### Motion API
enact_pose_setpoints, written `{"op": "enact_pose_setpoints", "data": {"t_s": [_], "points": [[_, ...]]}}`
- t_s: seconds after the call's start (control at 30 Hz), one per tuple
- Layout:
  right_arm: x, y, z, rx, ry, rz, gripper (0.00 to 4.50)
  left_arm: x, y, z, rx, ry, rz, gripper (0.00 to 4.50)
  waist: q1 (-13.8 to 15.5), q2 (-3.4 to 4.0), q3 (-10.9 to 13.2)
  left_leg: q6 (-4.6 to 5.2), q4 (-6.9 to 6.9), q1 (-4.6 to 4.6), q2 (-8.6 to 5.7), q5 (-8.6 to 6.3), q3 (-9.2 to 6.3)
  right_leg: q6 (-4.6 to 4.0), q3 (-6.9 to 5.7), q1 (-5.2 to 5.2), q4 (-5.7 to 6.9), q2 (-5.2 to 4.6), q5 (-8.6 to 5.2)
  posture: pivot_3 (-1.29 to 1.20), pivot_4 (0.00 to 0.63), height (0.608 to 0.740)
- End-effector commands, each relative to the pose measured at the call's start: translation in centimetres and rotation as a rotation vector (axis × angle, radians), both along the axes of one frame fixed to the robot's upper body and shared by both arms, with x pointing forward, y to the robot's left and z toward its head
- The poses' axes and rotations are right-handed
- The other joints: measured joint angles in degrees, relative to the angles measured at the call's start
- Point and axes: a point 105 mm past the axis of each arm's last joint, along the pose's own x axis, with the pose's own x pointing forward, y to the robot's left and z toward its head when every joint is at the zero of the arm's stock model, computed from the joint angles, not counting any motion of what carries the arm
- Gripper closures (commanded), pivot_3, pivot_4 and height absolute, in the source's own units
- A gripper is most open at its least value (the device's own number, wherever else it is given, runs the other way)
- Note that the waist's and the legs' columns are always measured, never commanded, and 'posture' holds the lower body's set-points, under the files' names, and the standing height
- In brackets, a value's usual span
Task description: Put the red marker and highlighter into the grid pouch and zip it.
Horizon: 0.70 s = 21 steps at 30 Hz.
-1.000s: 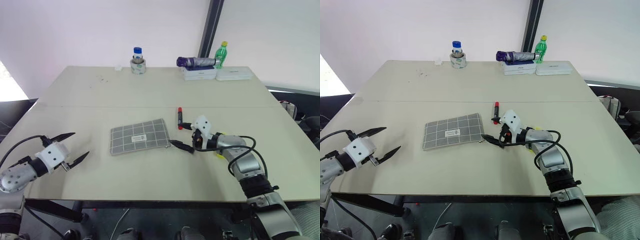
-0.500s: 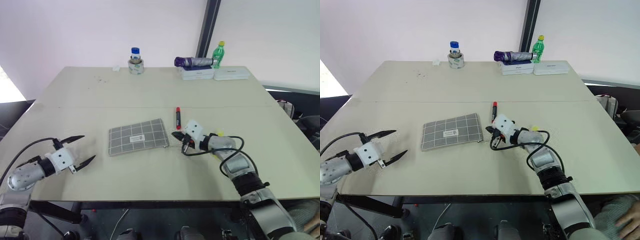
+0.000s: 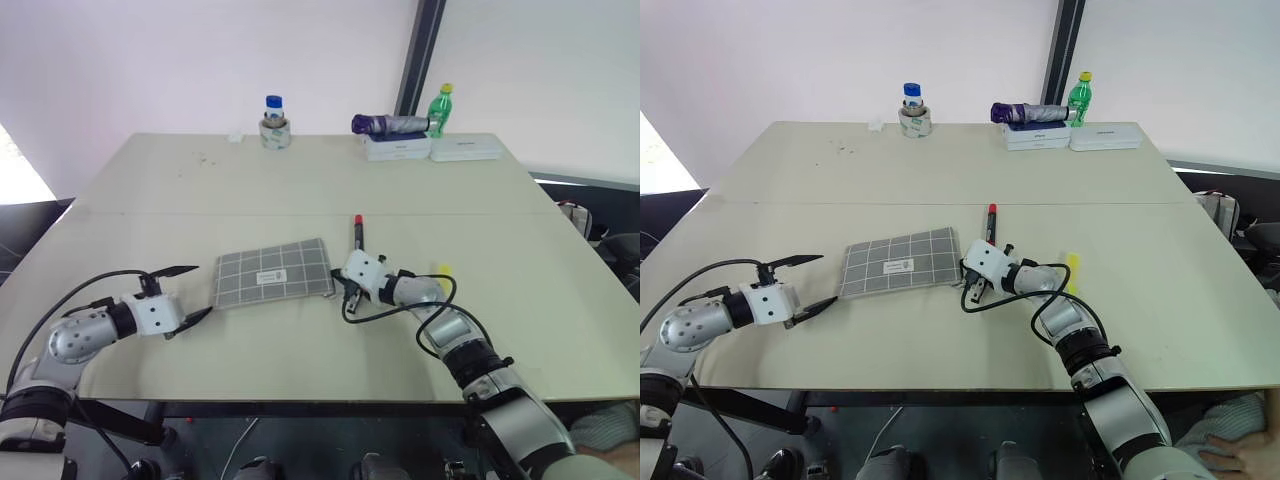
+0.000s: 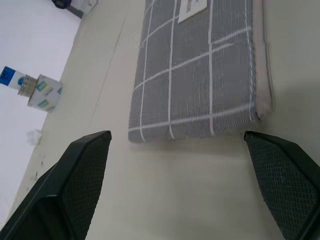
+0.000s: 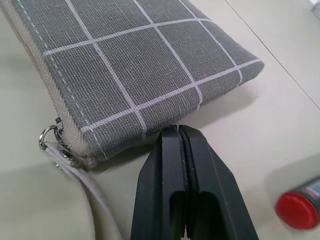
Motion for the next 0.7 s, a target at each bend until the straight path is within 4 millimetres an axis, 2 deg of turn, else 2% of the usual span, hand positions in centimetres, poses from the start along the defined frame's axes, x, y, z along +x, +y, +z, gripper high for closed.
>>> {"op": "enact_pose_setpoints", "data": {"t_s": [0.03,0.43,0.5,0.53,0.7], "points": [[-0.1,0.5,1.3,0.009,-0.052,0.034,4.46,-0.1,-0.9,-1.5,0.039,0.044,-0.038,0.0,0.1,0.01,0.0,0.0,0.0,0.0,0.0,0.0,0.0,0.0,0.0,0.01,0.0,0.0,0.0,0.0,0.15,0.74],[-0.2,-0.2,1.1,0.004,-0.053,0.027,4.46,0.4,-1.6,-2.2,0.068,0.049,-0.066,0.0,0.1,0.04,0.0,0.0,0.02,0.04,-0.01,0.0,-0.01,0.0,-0.01,0.05,0.02,-0.01,0.0,0.0,0.15,0.74],[-0.2,-0.2,1.2,0.004,-0.054,0.026,4.5,0.5,-2.1,-2.7,0.064,0.064,-0.076,0.52,0.1,0.09,-0.1,0.0,0.02,0.05,-0.01,0.0,-0.01,0.0,-0.01,0.06,0.02,-0.01,0.0,0.0,0.15,0.74],[-0.1,-0.2,1.2,0.003,-0.055,0.025,4.5,0.5,-2.2,-2.8,0.064,0.068,-0.08,0.93,0.1,0.1,-0.1,0.0,0.02,0.05,-0.02,0.0,0.0,0.0,-0.01,0.06,0.02,-0.01,0.0,0.0,0.15,0.74],[-0.2,-0.1,1.3,0.005,-0.058,0.03,4.5,0.7,-3.1,-3.7,0.048,0.1,-0.091,3.45,0.3,0.18,-0.1,0.0,0.04,0.06,-0.02,0.01,-0.02,0.0,-0.01,0.08,0.03,-0.01,0.0,0.0,0.15,0.74]]}}
